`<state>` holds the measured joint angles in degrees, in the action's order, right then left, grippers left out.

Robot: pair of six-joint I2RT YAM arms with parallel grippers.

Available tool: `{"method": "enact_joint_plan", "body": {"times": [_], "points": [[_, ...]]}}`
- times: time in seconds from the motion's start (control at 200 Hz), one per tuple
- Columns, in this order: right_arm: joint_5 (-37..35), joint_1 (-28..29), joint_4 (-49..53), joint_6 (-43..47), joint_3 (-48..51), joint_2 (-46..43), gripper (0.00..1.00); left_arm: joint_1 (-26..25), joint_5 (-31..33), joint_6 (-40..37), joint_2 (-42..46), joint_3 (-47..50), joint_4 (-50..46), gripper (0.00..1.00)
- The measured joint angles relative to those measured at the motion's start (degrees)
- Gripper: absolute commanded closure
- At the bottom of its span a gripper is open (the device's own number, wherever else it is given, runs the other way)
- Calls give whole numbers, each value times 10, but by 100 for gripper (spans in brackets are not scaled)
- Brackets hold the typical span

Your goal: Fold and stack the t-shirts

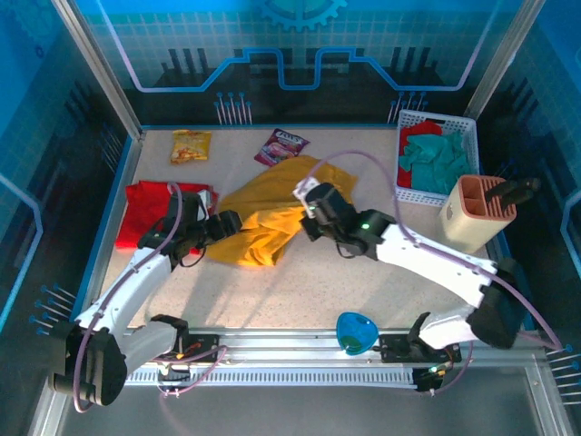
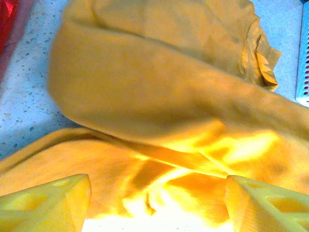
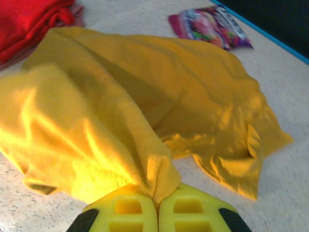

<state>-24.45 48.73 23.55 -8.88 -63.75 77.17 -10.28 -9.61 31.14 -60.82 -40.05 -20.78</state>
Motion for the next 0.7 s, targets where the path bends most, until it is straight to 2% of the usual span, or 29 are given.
{"method": "enact_joint_plan", "body": {"times": [0.145, 0.21, 0.33, 0.375, 0.425, 0.46, 0.495, 0.59, 0.7], "points": [[44, -61, -9, -37, 67, -73, 85, 0, 7, 0, -26, -6, 1, 28], [82, -64, -16, -37, 83, -80, 81, 0, 8, 0, -47, -16, 1, 28], [152, -47, -21, -17, 94, -59, 64, 0, 4, 1, -81, -31, 9, 28], [168, -32, -21, -13, 96, -45, 49, 0, 2, 3, -91, -33, 15, 29], [177, -15, -21, -2, 97, -31, 24, -1, -1, 5, -101, -33, 21, 28], [179, -5, -21, 1, 101, -26, 14, -1, -3, 5, -107, -33, 24, 28], [178, 1, -21, 1, 106, -25, 9, -2, -3, 7, -115, -33, 28, 28], [150, -6, -14, -7, 111, -26, 0, -7, -3, 16, -139, -32, 41, 24], [95, -50, 0, -43, 97, -17, 0, -10, -3, 23, -179, -29, 64, 23]]}}
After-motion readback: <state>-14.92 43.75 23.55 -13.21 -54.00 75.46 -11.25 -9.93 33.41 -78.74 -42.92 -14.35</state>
